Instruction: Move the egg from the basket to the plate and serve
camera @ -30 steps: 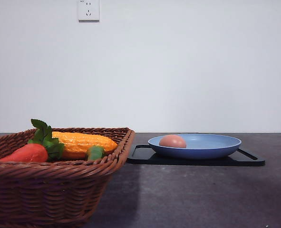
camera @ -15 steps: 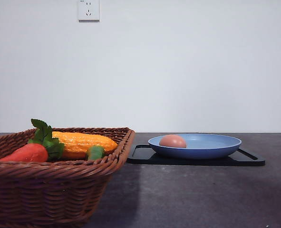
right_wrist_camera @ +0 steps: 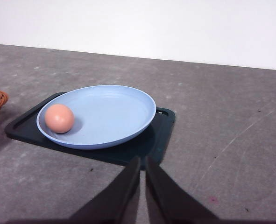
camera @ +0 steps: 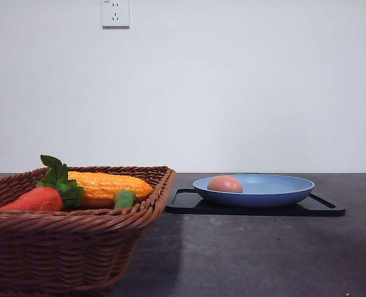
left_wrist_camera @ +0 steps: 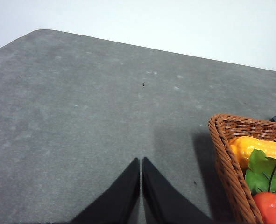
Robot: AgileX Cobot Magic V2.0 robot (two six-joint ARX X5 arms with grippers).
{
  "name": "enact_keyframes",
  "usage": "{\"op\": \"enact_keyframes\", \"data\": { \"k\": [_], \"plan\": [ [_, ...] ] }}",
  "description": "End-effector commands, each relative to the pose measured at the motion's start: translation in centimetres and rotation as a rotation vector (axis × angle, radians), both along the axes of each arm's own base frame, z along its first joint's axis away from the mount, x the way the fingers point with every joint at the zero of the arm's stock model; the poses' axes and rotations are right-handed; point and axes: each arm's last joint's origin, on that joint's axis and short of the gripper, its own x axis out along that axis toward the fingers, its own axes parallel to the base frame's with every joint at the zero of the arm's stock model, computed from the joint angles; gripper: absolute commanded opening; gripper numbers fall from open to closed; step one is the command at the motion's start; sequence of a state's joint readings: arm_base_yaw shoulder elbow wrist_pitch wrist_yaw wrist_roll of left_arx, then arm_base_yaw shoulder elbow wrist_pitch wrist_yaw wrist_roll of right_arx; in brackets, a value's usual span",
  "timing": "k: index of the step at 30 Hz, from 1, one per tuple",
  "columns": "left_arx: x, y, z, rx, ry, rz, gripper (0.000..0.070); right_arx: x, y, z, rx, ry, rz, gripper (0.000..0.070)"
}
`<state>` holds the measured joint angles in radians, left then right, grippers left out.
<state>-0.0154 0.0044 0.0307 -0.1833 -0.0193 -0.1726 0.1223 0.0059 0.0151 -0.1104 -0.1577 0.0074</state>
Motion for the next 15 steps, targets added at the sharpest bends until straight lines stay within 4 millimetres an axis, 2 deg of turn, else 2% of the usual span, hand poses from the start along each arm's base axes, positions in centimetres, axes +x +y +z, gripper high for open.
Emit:
{"op": "enact_keyframes", "data": {
  "k": [1,15],
  "plan": [
    [0.11,0.0,-0.93,-0.003,0.029,-0.001,0.0,0.04,0.0,-0.09,0.011,-0.006,-0.003,0.0],
    [0.11,0.0,-0.93,-0.003,0.029,-0.001,0.0,0.04,0.0,-0.09,0.011,-0.005,-0.003,0.0]
  ]
}}
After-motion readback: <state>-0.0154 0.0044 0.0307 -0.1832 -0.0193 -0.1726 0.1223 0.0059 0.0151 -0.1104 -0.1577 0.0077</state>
